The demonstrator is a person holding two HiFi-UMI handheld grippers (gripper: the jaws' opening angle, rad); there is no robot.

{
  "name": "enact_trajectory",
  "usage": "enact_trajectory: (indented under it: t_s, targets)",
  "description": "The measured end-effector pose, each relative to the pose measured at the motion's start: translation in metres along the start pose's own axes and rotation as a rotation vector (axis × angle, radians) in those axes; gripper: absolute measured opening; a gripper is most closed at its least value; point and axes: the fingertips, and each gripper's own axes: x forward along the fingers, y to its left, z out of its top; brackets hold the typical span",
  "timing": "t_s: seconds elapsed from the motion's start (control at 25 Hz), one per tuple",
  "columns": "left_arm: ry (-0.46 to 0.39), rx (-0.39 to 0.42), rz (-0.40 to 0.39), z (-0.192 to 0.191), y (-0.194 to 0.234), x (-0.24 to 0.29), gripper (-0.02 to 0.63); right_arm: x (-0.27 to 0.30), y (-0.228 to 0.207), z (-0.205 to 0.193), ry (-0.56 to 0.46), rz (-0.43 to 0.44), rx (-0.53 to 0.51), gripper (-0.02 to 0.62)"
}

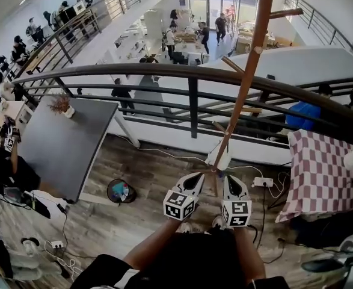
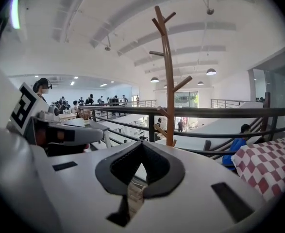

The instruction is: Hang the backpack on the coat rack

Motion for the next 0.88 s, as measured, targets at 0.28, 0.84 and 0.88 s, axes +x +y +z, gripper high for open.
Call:
enact_trajectory:
  t_s: [0.28,0.84,0.88]
  targets:
    - [-0.011,0.040,-0.026,0.010,-0.017,-0.039,0.006,-0.050,0.029,0.017,-0.051,0.015,0.044,0.014]
    - [-0.015,0.082,-0.019,0.015,-0.019,-0.042,0.008,-0.066,0.022,0.031,-0.088,-0.004,0.091,0.012]
    - [-0.012,0.096,-0.023,0.014,-0.021,-0.041,0.008,-0.066,0.022,0.031,-0.091,-0.003,0.093,0.012]
